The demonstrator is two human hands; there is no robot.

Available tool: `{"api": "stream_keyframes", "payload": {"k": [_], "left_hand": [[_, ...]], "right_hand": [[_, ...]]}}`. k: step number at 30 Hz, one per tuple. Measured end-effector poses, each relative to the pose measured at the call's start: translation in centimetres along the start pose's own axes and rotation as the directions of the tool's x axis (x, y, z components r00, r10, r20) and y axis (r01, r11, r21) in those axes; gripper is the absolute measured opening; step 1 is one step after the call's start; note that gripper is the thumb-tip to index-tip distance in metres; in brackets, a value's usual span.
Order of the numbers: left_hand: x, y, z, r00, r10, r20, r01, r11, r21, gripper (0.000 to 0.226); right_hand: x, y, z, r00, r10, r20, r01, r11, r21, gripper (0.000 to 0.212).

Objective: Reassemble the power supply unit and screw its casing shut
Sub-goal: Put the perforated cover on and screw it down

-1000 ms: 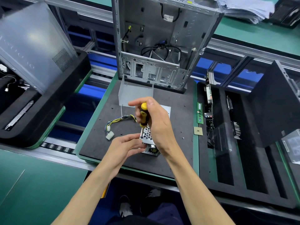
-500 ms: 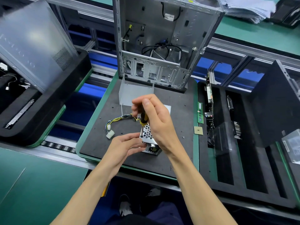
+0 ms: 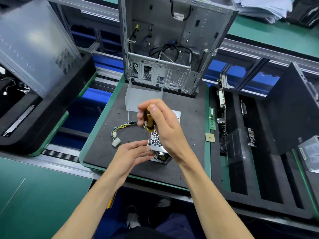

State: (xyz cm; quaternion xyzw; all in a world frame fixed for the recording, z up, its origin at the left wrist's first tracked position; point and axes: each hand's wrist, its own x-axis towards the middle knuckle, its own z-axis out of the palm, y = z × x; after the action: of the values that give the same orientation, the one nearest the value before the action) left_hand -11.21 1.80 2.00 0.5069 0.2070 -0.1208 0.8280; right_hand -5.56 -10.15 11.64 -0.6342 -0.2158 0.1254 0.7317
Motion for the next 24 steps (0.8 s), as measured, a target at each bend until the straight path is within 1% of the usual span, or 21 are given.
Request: {"api": "stream_keyframes", "payload": {"k": [2, 3, 6, 8, 11, 14, 16, 17, 18, 19, 22, 24], "left_hand": [[0.05, -0.01, -0.08, 1.0, -0.003, -0.005, 0.003, 1.0, -0.006, 0.021], [0.07, -0.01, -0.07, 1.0, -0.004, -0.01, 0.003, 1.0, -0.009, 0.02], [0.1, 0.02, 0.04, 1.0, -0.001, -0.006, 0.001, 1.0, 0.001, 0.018], [0.11, 0.05, 0.02, 1.0, -0.003, 0.005, 0.003, 1.0, 0.014, 0.022], [0.14, 0.1, -0.05, 0.999, 0.0, 0.034, -0.002, 0.999, 0.036, 0.026], [0.12, 0.06, 0.02, 1.0, 0.001, 0.009, -0.001, 1.0, 0.009, 0.02], [0.16, 0.0, 0.08, 1.0, -0.001, -0.011, 0.001, 1.0, -0.003, 0.016], [0.19, -0.02, 0.12, 1.0, -0.003, -0.015, 0.003, 1.0, -0.005, 0.016], [0.21, -0.01, 0.14, 1.0, -0.006, -0.018, 0.006, 1.0, -0.007, 0.016], [0.21, 0.0, 0.13, 1.0, -0.008, -0.019, 0.008, 1.0, -0.008, 0.017], [0.1, 0.12, 0.06, 1.0, -0.01, -0.009, 0.01, 1.0, -0.017, 0.017], [0.02, 0.27, 0.13, 1.0, -0.018, 0.0, 0.018, 0.999, -0.038, 0.015]], "right_hand": [[0.1, -0.18, -0.05, 1.0, -0.015, 0.021, 0.015, 1.0, -0.002, 0.022], [0.19, -0.25, -0.03, 1.0, -0.014, 0.008, 0.014, 1.0, -0.018, 0.019], [0.35, -0.13, 0.06, 0.997, -0.002, -0.077, -0.001, 0.999, -0.043, 0.004], [0.22, 0.06, 0.2, 0.993, -0.014, -0.121, 0.007, 0.998, -0.057, 0.012], [0.08, 0.19, 0.38, 0.997, 0.005, -0.081, -0.009, 0.999, -0.046, 0.02], [0.36, 0.02, 0.2, 0.999, 0.044, -0.01, -0.044, 0.998, -0.04, 0.011], [0.47, -0.16, -0.16, 0.997, 0.074, 0.027, -0.074, 0.997, -0.013, 0.029], [0.48, -0.24, -0.3, 0.995, 0.092, 0.034, -0.092, 0.996, 0.005, 0.035], [0.43, -0.29, -0.39, 0.994, 0.1, 0.038, -0.101, 0.995, 0.021, 0.035], [0.34, -0.31, -0.38, 0.995, 0.094, 0.032, -0.095, 0.995, 0.019, 0.033], [0.21, -0.26, -0.24, 0.998, 0.052, 0.027, -0.052, 0.999, 0.007, 0.016], [0.22, -0.33, -0.29, 0.999, 0.036, 0.026, -0.035, 0.999, -0.001, 0.01]]}}
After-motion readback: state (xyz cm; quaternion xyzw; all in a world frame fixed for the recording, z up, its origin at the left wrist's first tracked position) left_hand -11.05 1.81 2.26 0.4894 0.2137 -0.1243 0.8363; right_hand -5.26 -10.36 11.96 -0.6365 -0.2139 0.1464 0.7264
